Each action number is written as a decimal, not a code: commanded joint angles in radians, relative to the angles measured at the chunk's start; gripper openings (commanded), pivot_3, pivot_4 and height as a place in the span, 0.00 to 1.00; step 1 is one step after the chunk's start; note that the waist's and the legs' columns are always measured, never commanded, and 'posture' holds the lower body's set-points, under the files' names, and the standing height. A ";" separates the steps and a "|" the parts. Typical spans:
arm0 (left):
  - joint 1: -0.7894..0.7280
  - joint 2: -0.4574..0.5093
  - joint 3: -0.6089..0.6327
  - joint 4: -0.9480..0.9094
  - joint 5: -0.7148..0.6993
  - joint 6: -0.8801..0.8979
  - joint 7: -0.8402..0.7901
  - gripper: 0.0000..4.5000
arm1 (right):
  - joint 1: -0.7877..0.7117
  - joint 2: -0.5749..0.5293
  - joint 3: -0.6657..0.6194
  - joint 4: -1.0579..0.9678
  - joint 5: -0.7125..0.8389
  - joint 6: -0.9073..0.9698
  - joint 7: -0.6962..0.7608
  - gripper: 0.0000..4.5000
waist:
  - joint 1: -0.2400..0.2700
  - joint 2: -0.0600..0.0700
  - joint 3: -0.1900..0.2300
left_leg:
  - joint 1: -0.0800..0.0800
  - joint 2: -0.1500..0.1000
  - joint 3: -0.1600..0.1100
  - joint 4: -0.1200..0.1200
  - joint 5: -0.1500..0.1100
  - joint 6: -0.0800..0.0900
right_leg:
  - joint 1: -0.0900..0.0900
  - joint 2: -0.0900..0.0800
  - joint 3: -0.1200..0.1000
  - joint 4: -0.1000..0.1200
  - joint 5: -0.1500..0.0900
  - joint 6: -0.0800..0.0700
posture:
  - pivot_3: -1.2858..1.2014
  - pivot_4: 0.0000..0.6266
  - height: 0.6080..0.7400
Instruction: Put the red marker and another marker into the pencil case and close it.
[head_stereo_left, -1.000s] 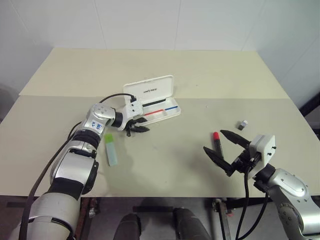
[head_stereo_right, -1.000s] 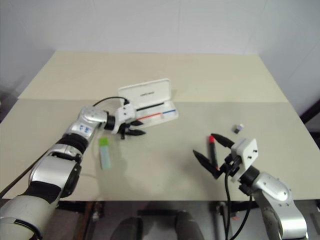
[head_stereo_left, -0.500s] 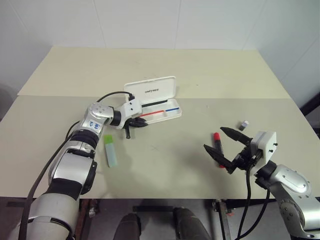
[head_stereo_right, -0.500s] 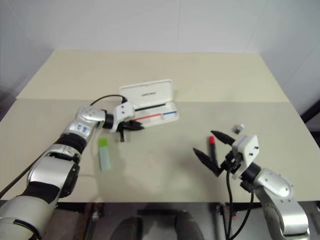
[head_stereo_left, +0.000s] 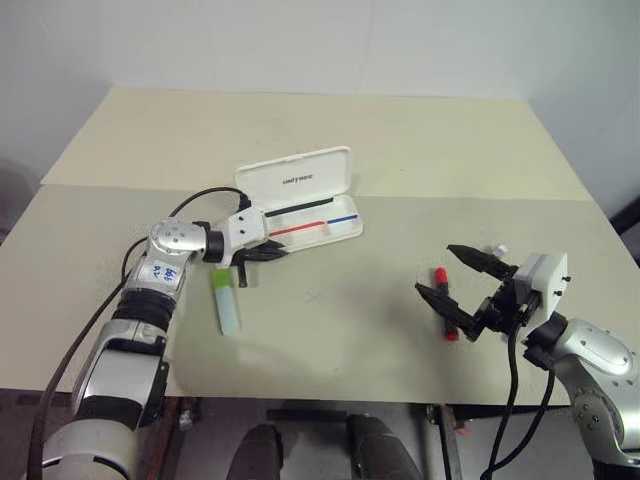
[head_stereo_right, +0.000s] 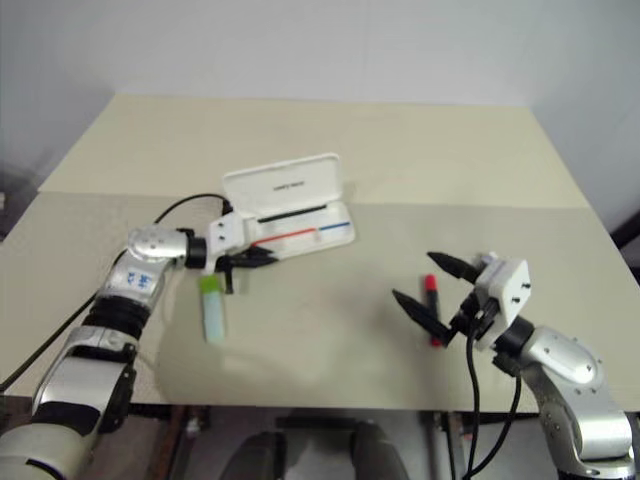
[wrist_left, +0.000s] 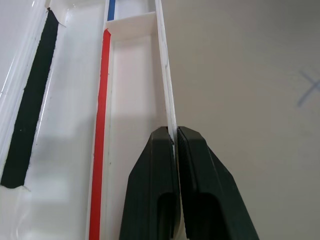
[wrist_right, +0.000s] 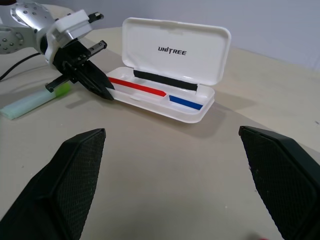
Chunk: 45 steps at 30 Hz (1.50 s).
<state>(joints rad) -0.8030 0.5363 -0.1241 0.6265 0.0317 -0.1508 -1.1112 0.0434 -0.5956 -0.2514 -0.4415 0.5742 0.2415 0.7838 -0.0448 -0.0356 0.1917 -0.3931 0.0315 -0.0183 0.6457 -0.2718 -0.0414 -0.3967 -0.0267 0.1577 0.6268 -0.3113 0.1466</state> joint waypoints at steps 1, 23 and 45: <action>0.058 0.033 0.022 -0.223 -0.043 0.069 0.004 0.01 | 0.003 -0.020 -0.040 -0.017 0.019 -0.007 0.011 1.00 | 0.001 0.000 0.000 | 0.000 0.000 0.000 0.000 0.000 0.000 | 0.000 0.000 0.000 0.000 0.000 0.000 | 0.52 0.24 1.00; 0.342 0.102 -0.004 -0.730 -0.114 0.289 0.025 0.01 | -0.007 -0.018 -0.020 0.008 0.010 -0.005 0.019 1.00 | -0.011 0.000 0.000 | 0.002 0.000 0.000 0.001 0.000 -0.001 | 0.001 0.000 0.000 0.000 0.000 0.000 | 0.52 0.24 1.00; 0.434 0.095 -0.109 -0.714 -0.041 0.180 0.070 0.13 | 0.018 -0.014 -0.021 -0.010 0.007 -0.002 0.006 1.00 | -0.010 0.000 0.000 | 0.002 0.000 0.000 0.000 0.000 -0.001 | 0.002 0.000 0.000 -0.001 -0.001 -0.001 | 0.52 0.24 1.00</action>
<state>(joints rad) -0.3651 0.6346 -0.2283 -0.0720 -0.0261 0.0490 -1.0626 0.0572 -0.6070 -0.2558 -0.4229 0.5721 0.2442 0.7934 -0.0551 -0.0353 0.1919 -0.3908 0.0318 -0.0179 0.6461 -0.2721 -0.0419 -0.3947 -0.0270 0.1579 0.6259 -0.3119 0.1458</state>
